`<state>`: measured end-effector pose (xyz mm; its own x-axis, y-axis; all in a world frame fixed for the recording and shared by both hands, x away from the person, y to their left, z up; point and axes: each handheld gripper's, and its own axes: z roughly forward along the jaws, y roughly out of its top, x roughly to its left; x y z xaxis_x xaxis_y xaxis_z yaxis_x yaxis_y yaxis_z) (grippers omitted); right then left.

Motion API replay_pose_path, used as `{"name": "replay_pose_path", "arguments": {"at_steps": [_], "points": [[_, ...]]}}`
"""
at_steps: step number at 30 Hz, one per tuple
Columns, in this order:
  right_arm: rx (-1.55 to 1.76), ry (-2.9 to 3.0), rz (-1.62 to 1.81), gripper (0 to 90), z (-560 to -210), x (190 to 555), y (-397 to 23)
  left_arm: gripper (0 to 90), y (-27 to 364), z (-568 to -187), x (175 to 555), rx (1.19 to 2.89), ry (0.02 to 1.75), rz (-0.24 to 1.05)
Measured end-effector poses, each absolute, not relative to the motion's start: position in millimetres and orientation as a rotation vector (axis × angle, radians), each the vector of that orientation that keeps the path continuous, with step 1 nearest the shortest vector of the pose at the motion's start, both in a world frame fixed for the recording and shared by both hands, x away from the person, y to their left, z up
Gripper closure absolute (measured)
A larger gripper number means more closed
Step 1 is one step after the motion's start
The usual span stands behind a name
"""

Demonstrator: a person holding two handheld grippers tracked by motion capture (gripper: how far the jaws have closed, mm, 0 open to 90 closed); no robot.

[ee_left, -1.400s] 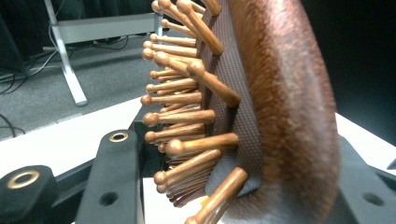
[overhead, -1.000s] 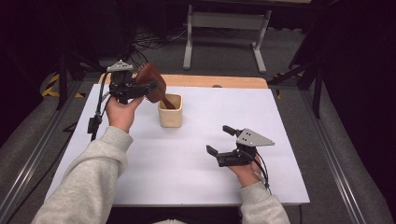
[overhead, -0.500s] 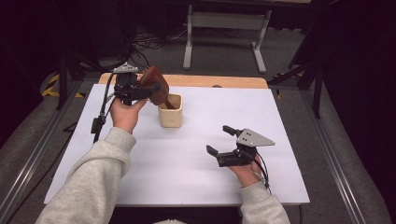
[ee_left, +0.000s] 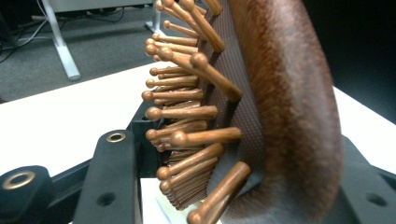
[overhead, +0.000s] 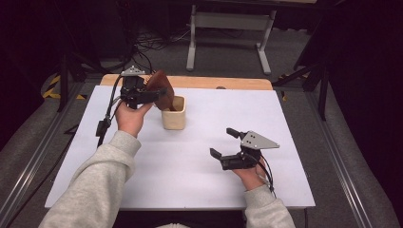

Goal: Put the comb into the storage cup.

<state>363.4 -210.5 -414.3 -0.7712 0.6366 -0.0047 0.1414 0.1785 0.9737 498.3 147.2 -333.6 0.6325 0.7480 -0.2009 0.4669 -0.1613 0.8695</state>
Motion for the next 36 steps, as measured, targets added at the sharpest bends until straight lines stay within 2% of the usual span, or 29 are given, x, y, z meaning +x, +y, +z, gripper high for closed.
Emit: {"name": "replay_pose_path", "arguments": {"at_steps": [22, 24, 25, 27, 30, 34, 36], "points": [[0.735, 2.051, 1.623, 5.0, -414.6, 363.9, -210.2, 42.8, 151.4, -339.2, 498.4, 1.812, 0.968, 0.325], [0.734, 2.051, 1.623, 5.0, -414.6, 363.8, -210.1, 37.7, 152.0, -338.6, 498.1, 1.805, 0.959, 0.332], [0.735, 2.051, 1.624, 5.0, -414.7, 363.8, -210.1, 31.3, 152.9, -337.8, 497.5, 1.801, 0.965, 0.347], [0.736, 2.052, 1.623, 5.0, -414.7, 363.9, -210.1, 29.0, 154.5, -337.6, 497.5, 1.798, 0.961, 0.356], [0.734, 2.051, 1.625, 5.0, -414.7, 364.0, -210.2, 14.3, 157.5, -337.0, 496.9, 1.813, 0.95, 0.394], [0.737, 2.049, 1.623, 5.0, -414.5, 364.2, -211.0, 4.7, 158.4, -332.2, 491.1, 1.828, 0.899, 0.465], [0.737, 2.047, 1.624, 5.0, -414.3, 364.2, -211.3, 3.2, 158.5, -330.3, 489.0, 1.823, 0.884, 0.48]]}}
